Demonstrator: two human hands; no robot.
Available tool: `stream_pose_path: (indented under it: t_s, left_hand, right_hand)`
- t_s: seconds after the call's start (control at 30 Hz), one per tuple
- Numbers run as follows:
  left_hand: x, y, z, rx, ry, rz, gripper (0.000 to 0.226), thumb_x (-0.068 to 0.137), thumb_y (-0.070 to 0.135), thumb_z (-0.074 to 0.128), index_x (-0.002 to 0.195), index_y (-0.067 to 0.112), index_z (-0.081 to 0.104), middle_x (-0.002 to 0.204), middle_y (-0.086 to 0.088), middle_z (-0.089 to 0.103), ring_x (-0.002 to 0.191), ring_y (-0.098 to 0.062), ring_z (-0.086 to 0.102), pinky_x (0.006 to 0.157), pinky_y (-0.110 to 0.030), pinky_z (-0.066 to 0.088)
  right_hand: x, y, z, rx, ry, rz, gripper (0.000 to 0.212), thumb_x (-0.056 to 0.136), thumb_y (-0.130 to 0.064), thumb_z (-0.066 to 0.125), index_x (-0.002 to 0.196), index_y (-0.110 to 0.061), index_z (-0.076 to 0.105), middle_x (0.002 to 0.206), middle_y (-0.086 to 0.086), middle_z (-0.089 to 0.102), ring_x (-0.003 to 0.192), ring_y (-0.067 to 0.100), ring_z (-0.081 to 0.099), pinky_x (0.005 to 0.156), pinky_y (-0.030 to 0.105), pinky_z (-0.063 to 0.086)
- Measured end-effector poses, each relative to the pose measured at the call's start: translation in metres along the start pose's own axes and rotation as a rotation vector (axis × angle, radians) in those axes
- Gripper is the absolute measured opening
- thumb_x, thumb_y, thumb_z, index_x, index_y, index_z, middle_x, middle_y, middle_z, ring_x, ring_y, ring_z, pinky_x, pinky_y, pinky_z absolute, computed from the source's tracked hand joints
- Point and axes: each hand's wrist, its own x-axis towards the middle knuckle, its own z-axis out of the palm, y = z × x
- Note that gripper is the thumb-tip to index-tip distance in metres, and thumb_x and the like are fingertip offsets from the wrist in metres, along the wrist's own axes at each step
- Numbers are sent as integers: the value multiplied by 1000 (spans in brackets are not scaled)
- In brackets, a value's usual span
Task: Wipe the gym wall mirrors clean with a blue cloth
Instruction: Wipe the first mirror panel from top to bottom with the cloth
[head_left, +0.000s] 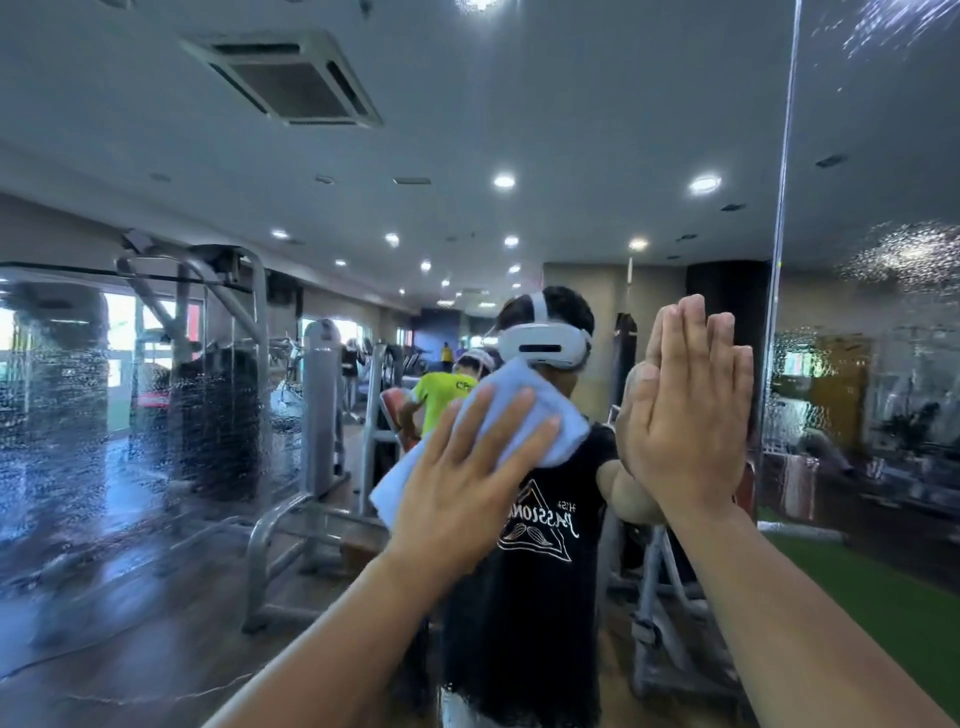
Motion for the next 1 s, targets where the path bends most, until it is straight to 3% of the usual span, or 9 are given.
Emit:
stream_pose_path:
  t_s: [0.13,0.27,0.33,0.43,0.53,0.63,0.77,0.87,1.0]
  left_hand:
    - [-30,-62,-17,54,-57,-150,69,88,21,59,152,20,34,164,-10,26,152,-39,19,119,-58,25]
    - [5,-100,-31,-40,4,-514,57,102,27,41,157,24,28,169,0,12,156,-28,4,126,-33,-2]
    - [38,-96,-30,-54,65,-597,57,105,24,42,158,30,24,169,3,8,156,-26,0,125,-34,-1]
    - [80,-73,-23,-38,67,-582,59,102,28,37,159,31,21,169,0,9,155,-30,1,125,-46,11]
    - [93,-34,-12,-34,84,-443,68,96,19,50,157,28,22,168,-5,15,154,-35,7,123,-52,17]
    - [66,6,0,-26,57,-240,68,92,17,40,158,25,24,168,-8,16,154,-35,8,125,-48,4]
    - [-5,2,1,-10,11,-44,68,88,5,62,151,23,44,162,-6,33,151,-37,24,121,-52,23]
    - [-42,-38,-7,21,-24,-86,69,87,18,73,150,22,44,159,-9,37,151,-37,24,118,-55,28]
    - [-17,-73,-24,-36,-15,-368,64,93,28,48,154,22,30,165,-10,24,154,-35,13,122,-52,19]
  right_hand:
    - [-1,0,2,-13,4,5,60,106,-29,20,163,-9,16,171,8,13,159,29,9,129,50,9]
    - [0,-3,3,-16,26,16,59,107,-27,23,162,-8,18,170,8,15,158,30,11,128,51,10]
    - [0,-4,4,-16,40,20,58,107,-27,23,162,-7,21,170,8,16,158,31,12,129,50,9]
    - [-1,-5,4,-18,51,15,59,107,-27,23,162,-8,21,170,8,16,158,29,11,129,47,7]
    - [-1,-3,3,-18,46,9,60,106,-26,27,162,-8,22,170,8,18,159,29,11,129,44,4]
    - [0,-1,2,-12,43,7,60,106,-26,29,162,-8,24,170,9,19,158,29,11,129,43,3]
    - [0,0,1,-18,14,4,60,107,-29,24,163,-9,21,171,8,16,159,28,9,129,43,2]
    - [0,0,4,-33,10,5,59,107,-28,22,163,-10,17,171,5,11,159,27,7,129,47,5]
    - [-1,-2,5,-45,18,24,59,107,-28,22,163,-10,16,171,5,10,159,28,8,129,49,8]
